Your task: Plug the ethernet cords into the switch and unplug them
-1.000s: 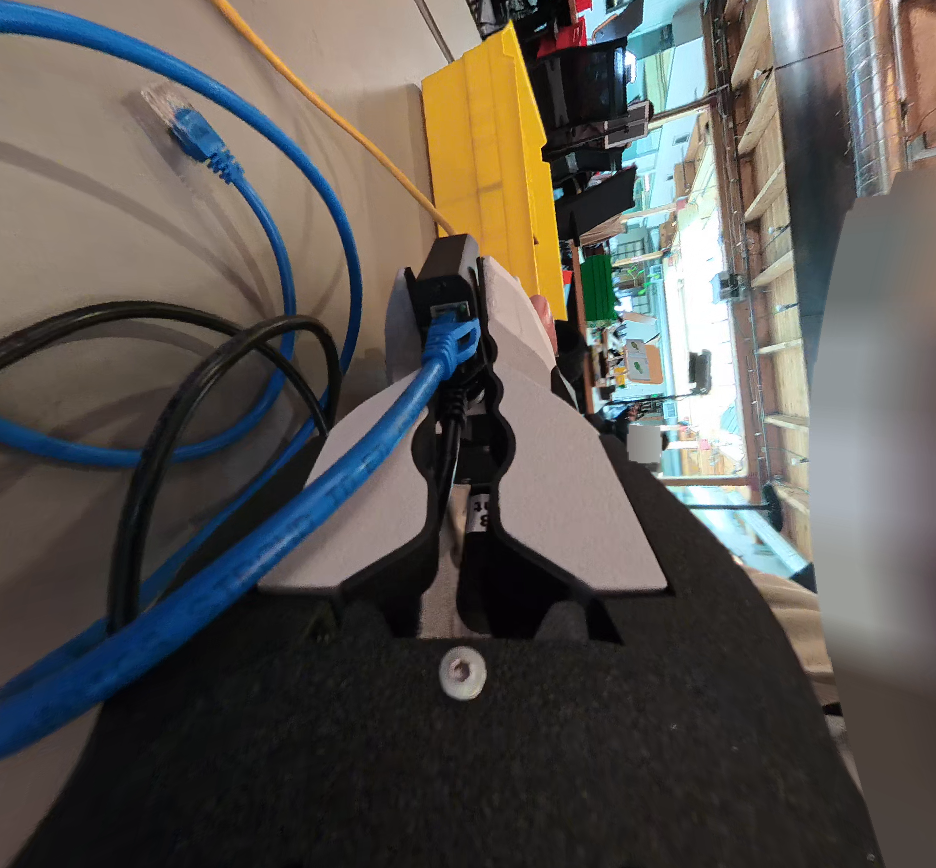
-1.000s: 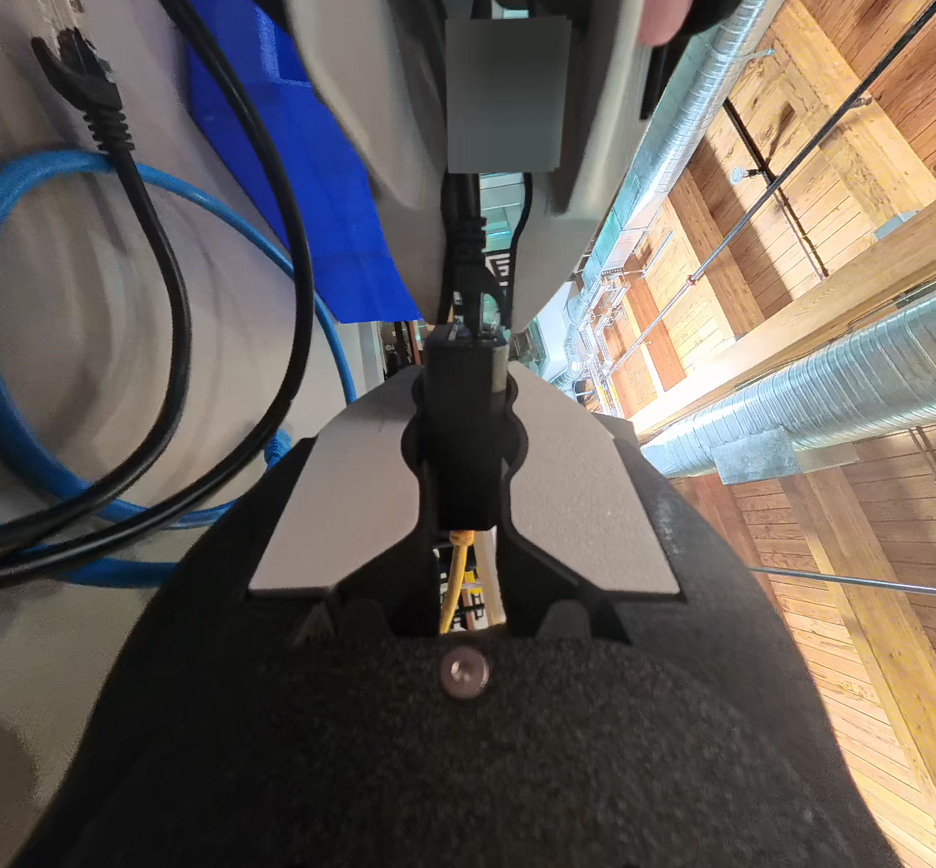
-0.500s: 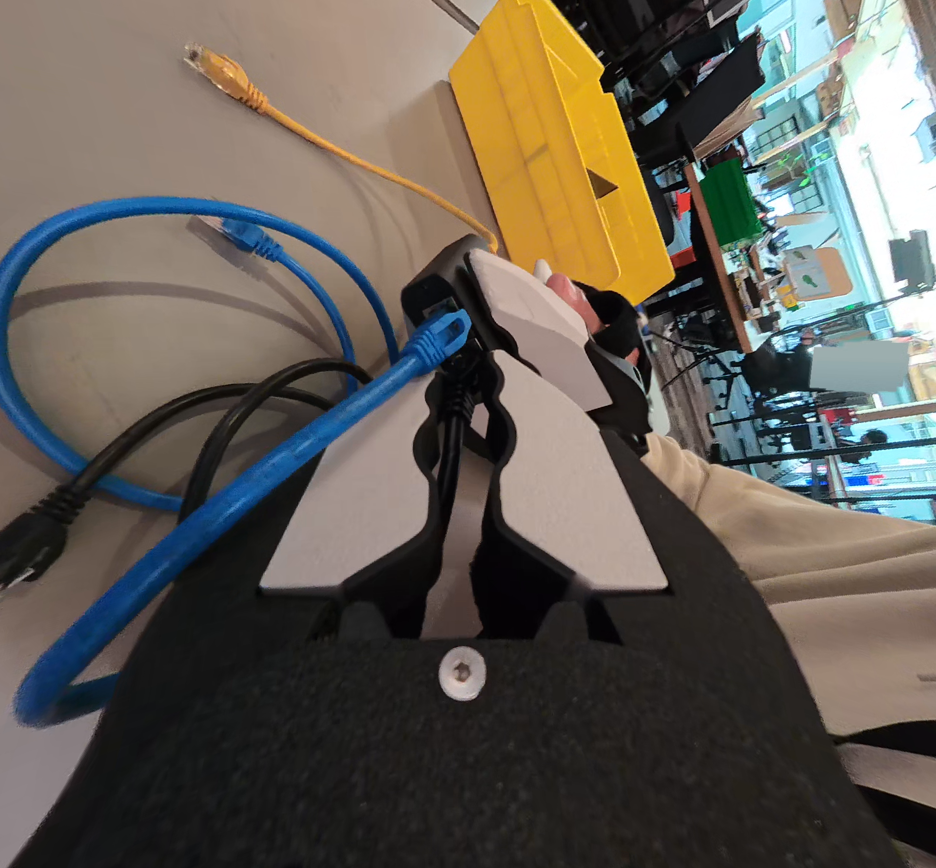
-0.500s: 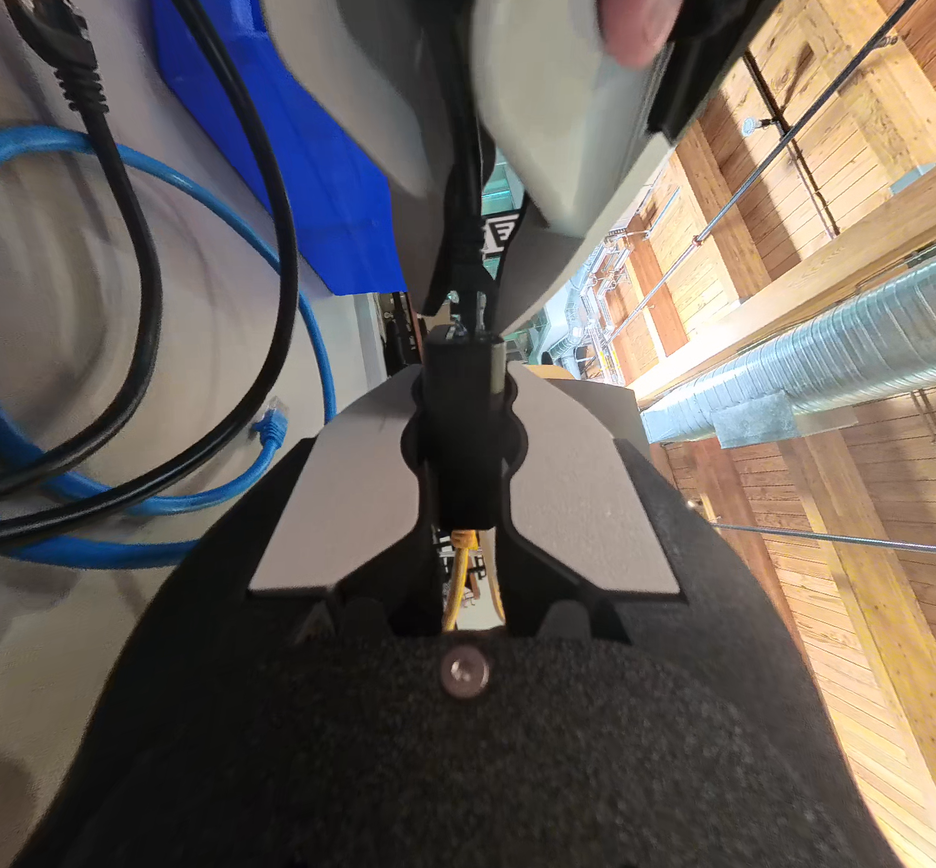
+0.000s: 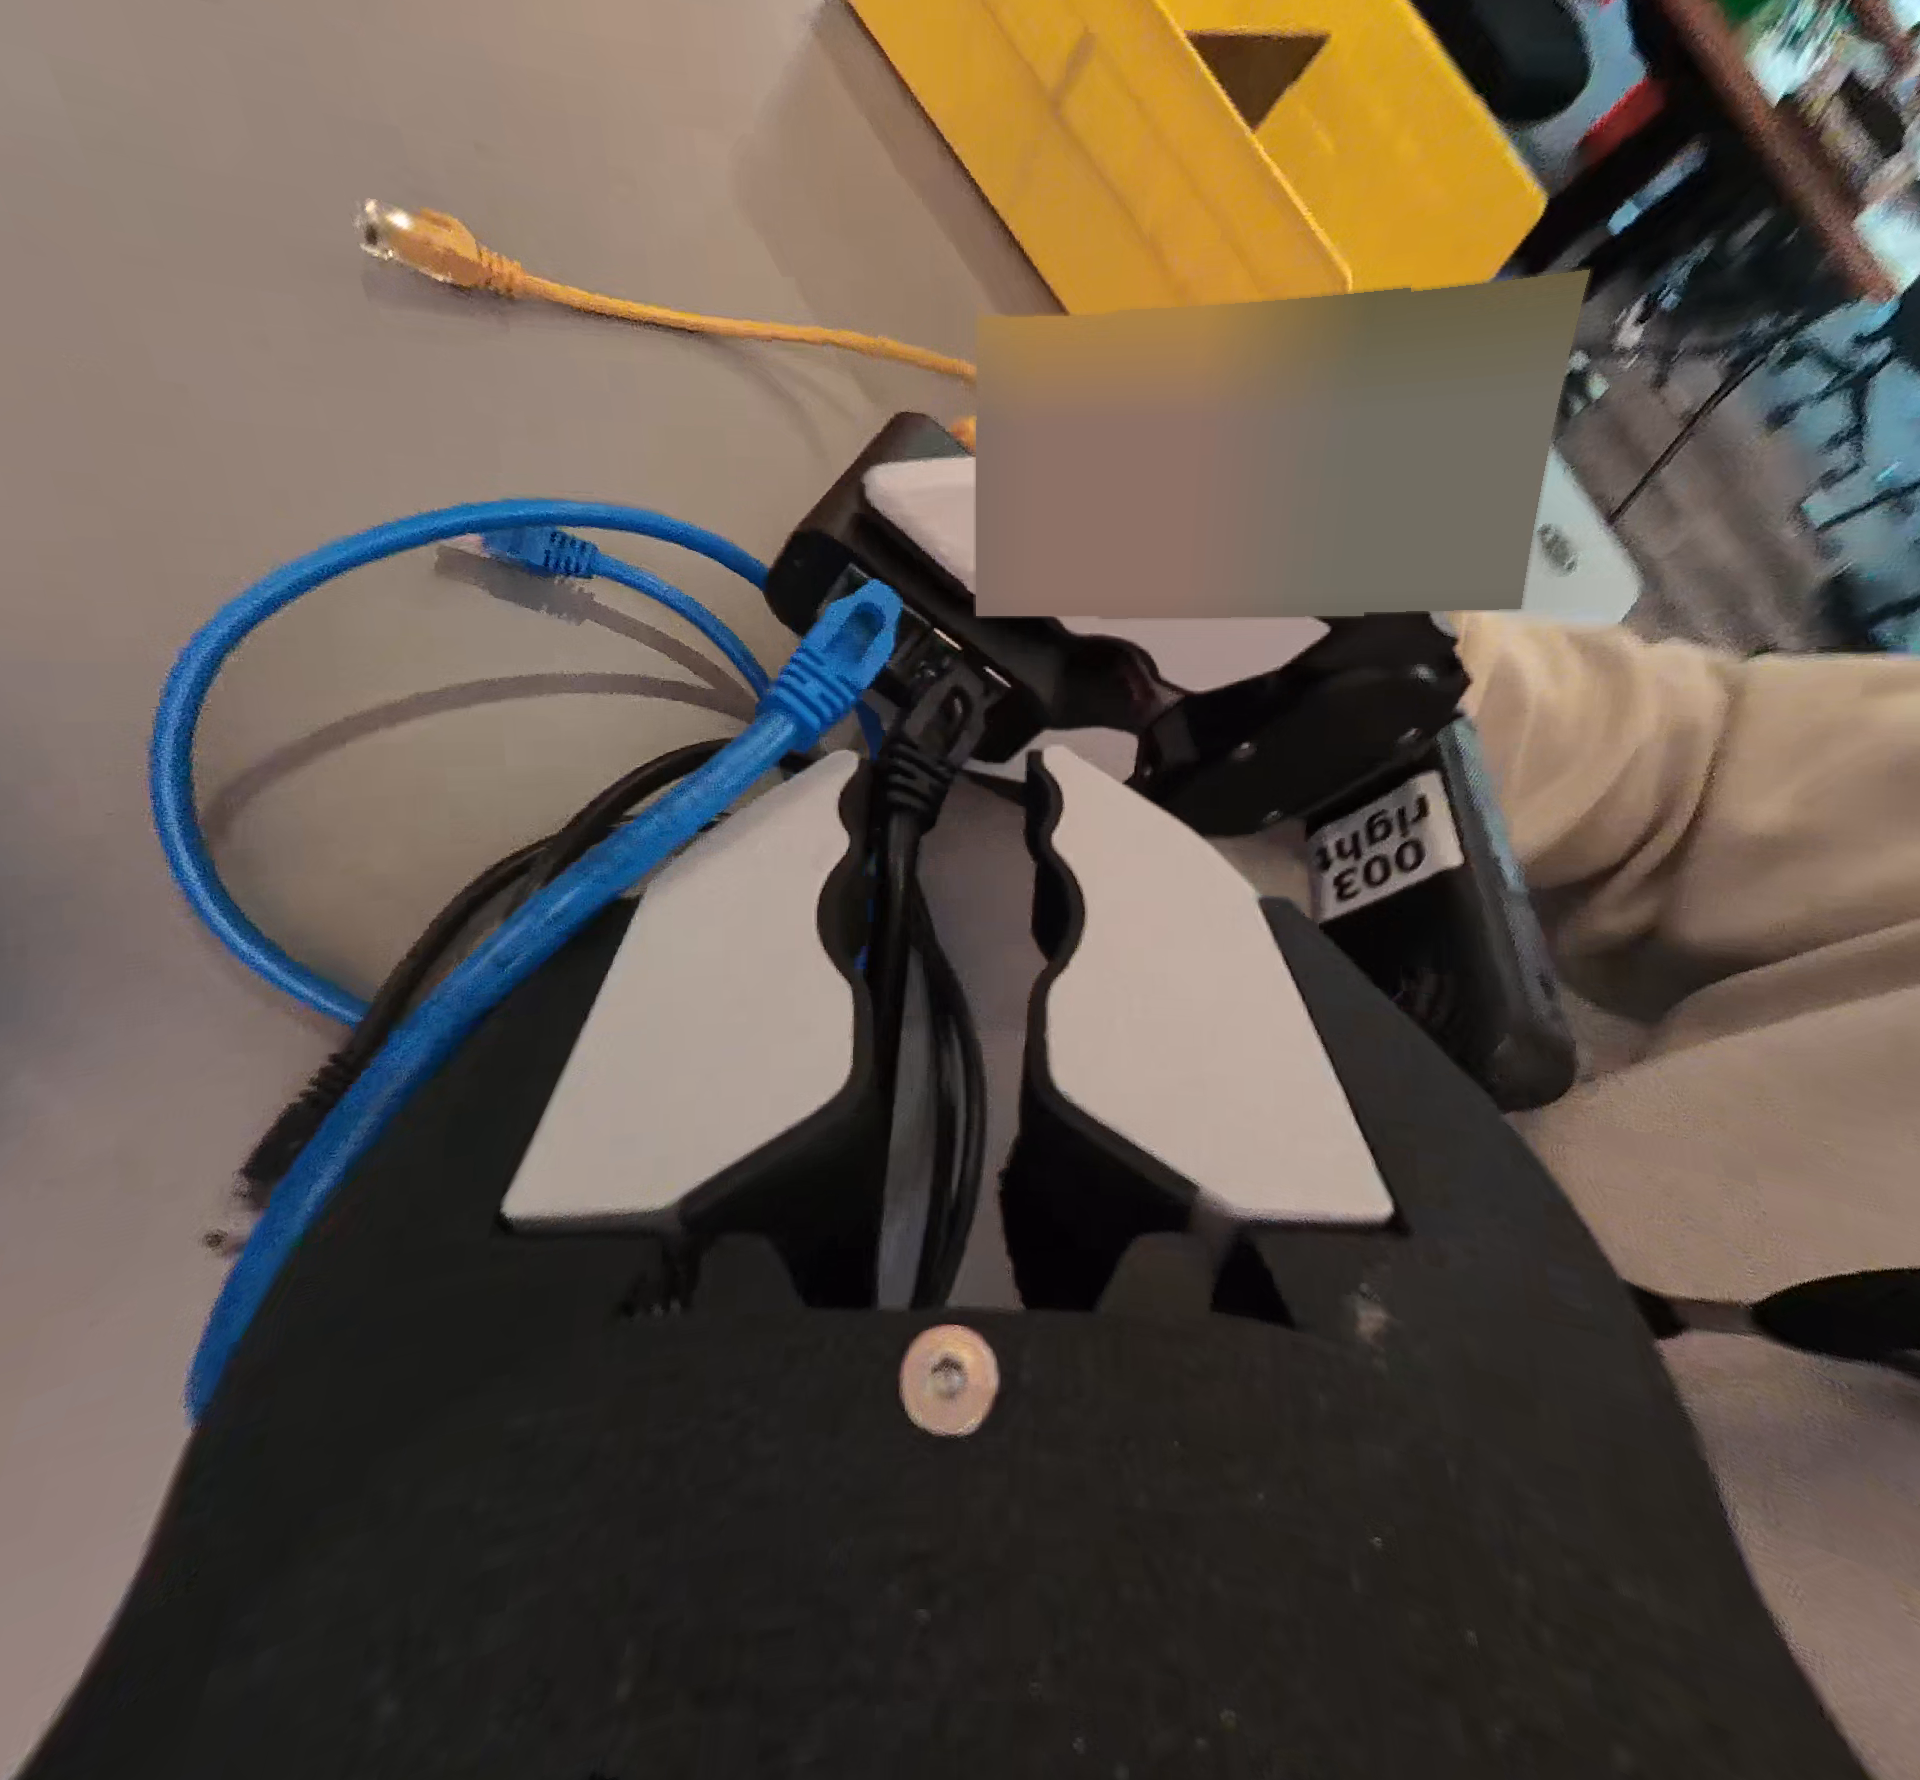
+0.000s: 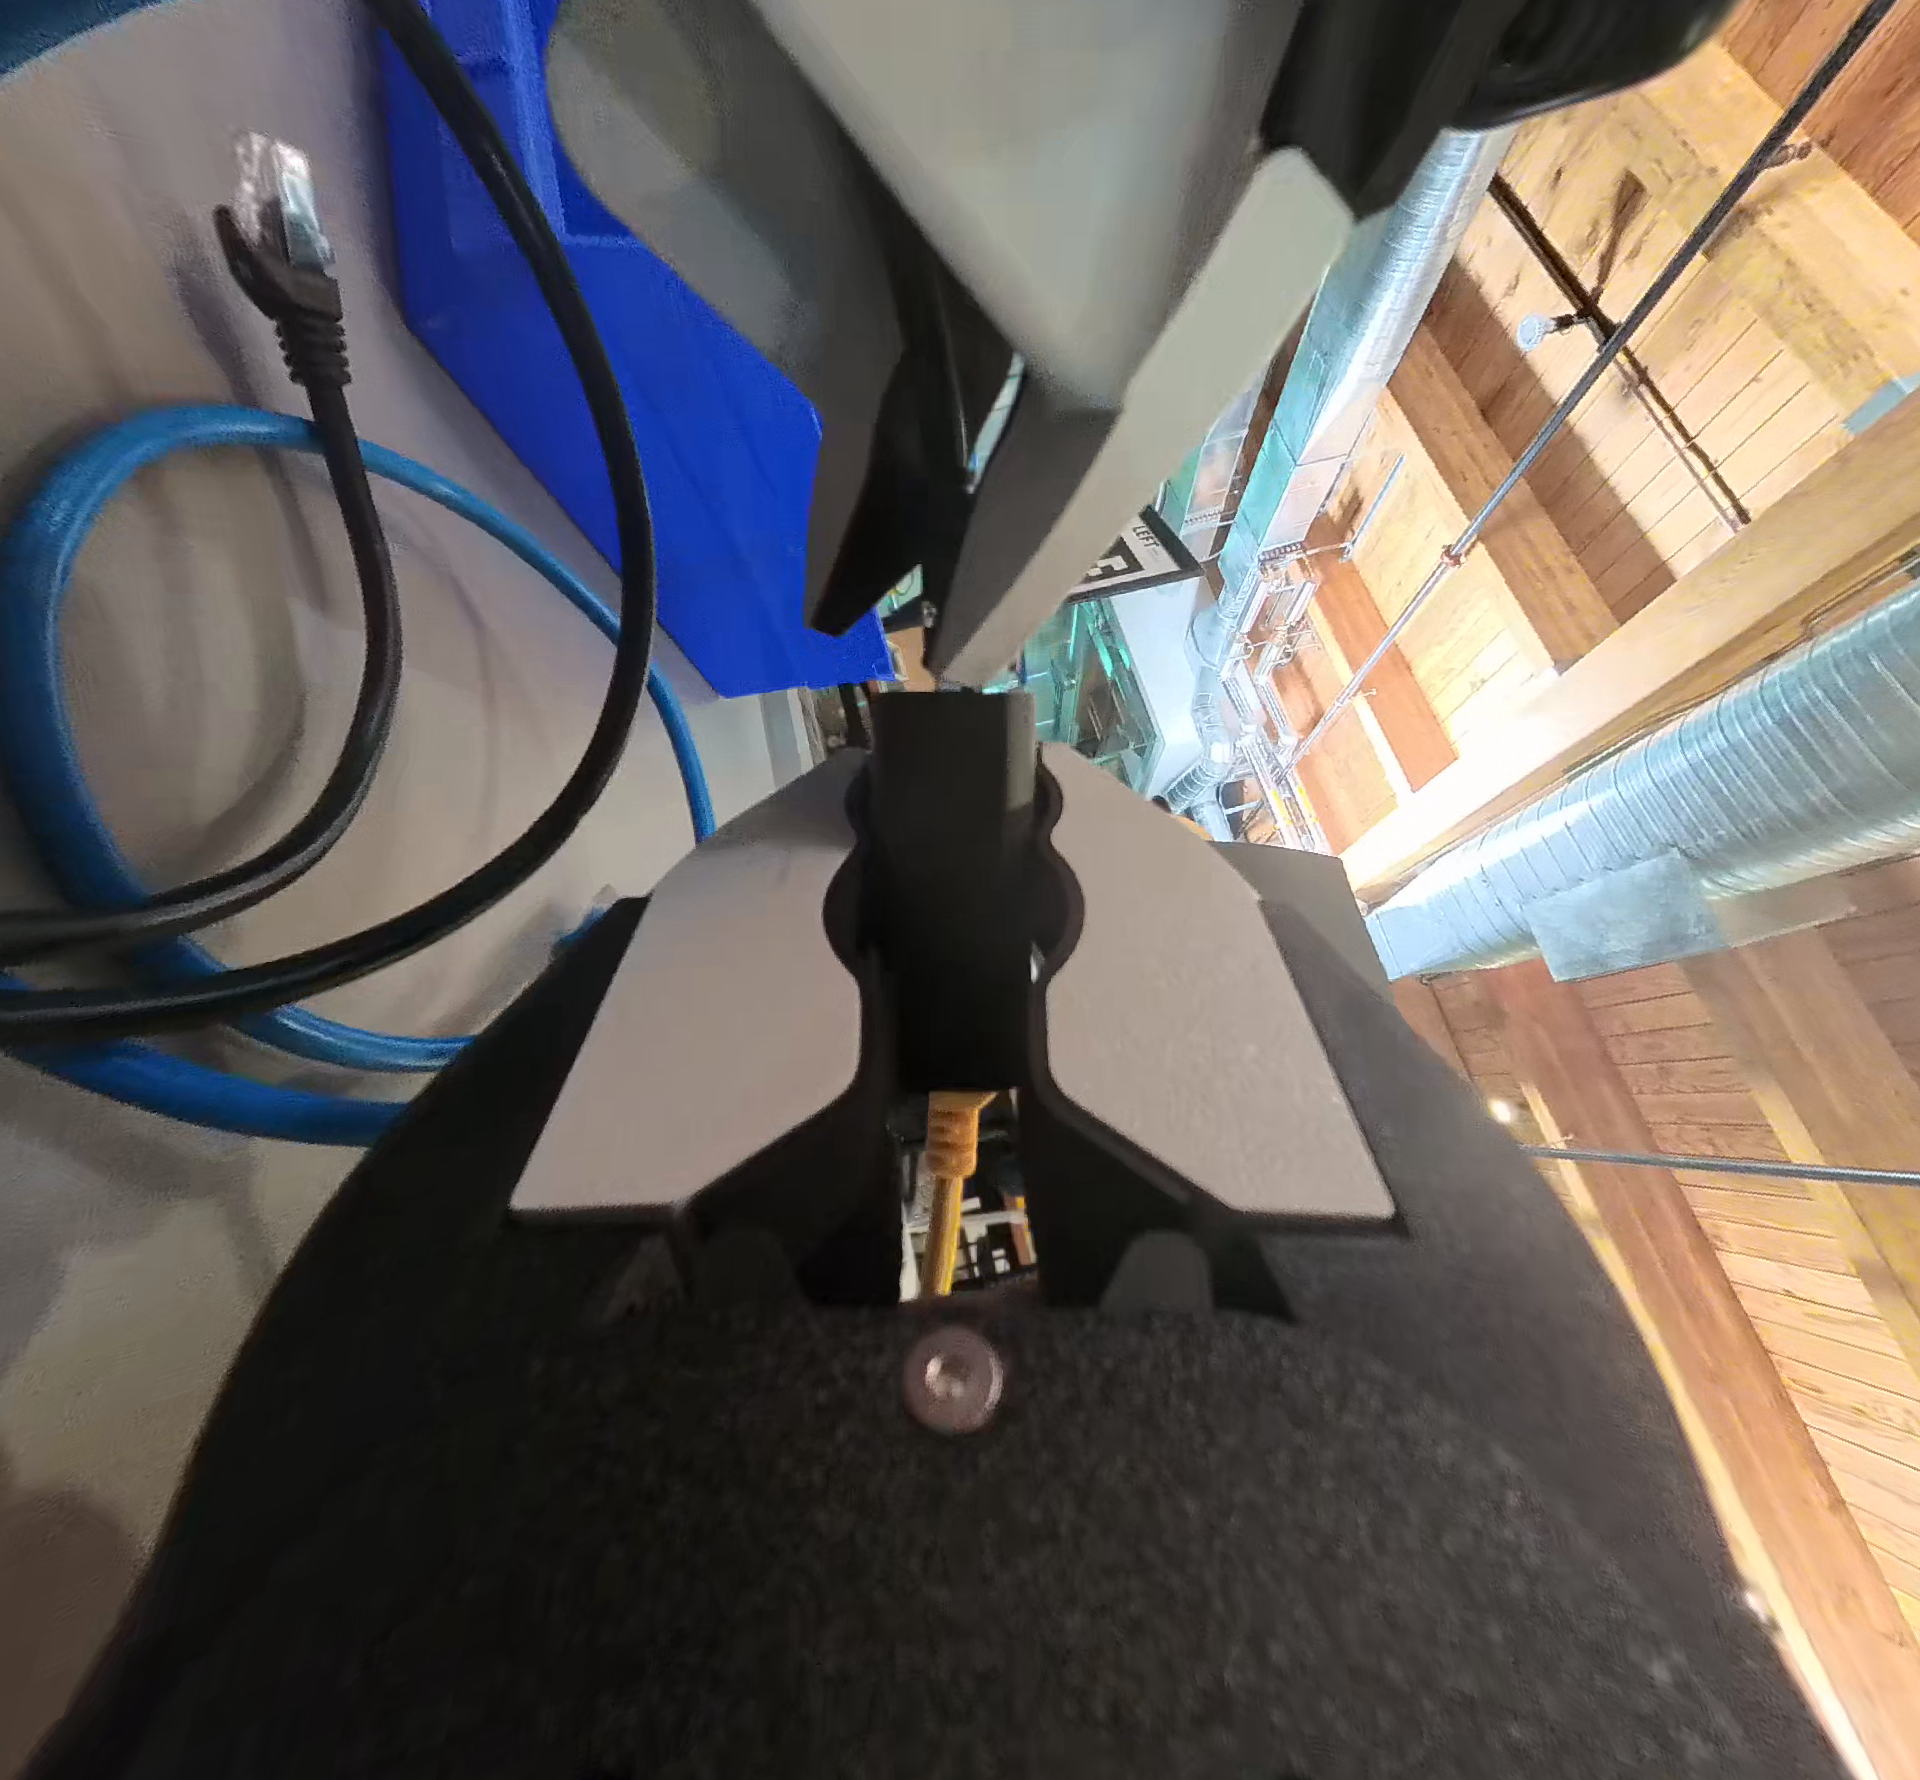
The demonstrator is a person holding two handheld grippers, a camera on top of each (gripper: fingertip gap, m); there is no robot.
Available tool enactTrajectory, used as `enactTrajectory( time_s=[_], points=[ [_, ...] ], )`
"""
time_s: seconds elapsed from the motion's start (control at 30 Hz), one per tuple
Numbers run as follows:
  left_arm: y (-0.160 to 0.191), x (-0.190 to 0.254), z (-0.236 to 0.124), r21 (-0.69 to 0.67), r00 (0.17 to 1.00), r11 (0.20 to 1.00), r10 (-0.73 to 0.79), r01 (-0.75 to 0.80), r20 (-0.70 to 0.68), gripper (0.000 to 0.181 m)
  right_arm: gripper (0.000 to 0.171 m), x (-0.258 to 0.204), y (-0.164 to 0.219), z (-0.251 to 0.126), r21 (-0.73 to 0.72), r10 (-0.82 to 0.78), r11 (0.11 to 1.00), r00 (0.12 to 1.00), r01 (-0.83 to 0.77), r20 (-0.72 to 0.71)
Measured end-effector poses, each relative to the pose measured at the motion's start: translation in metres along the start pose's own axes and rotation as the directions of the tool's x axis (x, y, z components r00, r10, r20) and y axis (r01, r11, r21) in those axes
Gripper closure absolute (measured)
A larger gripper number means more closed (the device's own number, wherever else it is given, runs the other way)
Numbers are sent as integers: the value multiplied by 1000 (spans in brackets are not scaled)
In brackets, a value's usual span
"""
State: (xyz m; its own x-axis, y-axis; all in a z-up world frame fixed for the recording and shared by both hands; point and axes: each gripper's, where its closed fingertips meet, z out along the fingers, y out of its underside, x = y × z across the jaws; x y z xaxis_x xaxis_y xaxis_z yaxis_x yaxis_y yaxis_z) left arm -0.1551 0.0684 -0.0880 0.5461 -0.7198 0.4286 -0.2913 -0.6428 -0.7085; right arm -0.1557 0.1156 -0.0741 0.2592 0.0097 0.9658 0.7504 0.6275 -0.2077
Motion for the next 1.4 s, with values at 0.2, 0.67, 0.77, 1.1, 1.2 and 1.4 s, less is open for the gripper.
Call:
enactTrajectory(
  time_s=[0.2, 0.67, 0.77, 1.1, 1.2, 1.4],
  points=[
    [5, -2, -4, -104, 942, 952, 302, -289, 147, 151, 146, 4, -1, -2, 25, 17, 1000, 1000, -16, -11],
    [-4, 1, -22, -101, 850, 875, 483, -473, 210, 161, 145, -4, -12, -9, 120, 48, 991, 997, -55, 57],
    [1, 8, -19, -107, 859, 873, 487, -475, 160, 154, 146, -1, -13, -11, 135, 53, 989, 997, -60, 53],
    [5, 1, -18, -143, 854, 861, 505, -488, 125, 170, 145, -5, -15, -12, 136, 41, 989, 997, -51, 72],
    [8, -1, -19, -168, 836, 842, 534, -512, 130, 171, 145, -8, -12, -10, 120, 50, 991, 996, -60, 78],
    [5, -26, -56, -159, 834, 862, 505, -481, 221, 170, 145, 0, 27, -3, 3, 117, 993, 991, -118, 71]
  ],
)
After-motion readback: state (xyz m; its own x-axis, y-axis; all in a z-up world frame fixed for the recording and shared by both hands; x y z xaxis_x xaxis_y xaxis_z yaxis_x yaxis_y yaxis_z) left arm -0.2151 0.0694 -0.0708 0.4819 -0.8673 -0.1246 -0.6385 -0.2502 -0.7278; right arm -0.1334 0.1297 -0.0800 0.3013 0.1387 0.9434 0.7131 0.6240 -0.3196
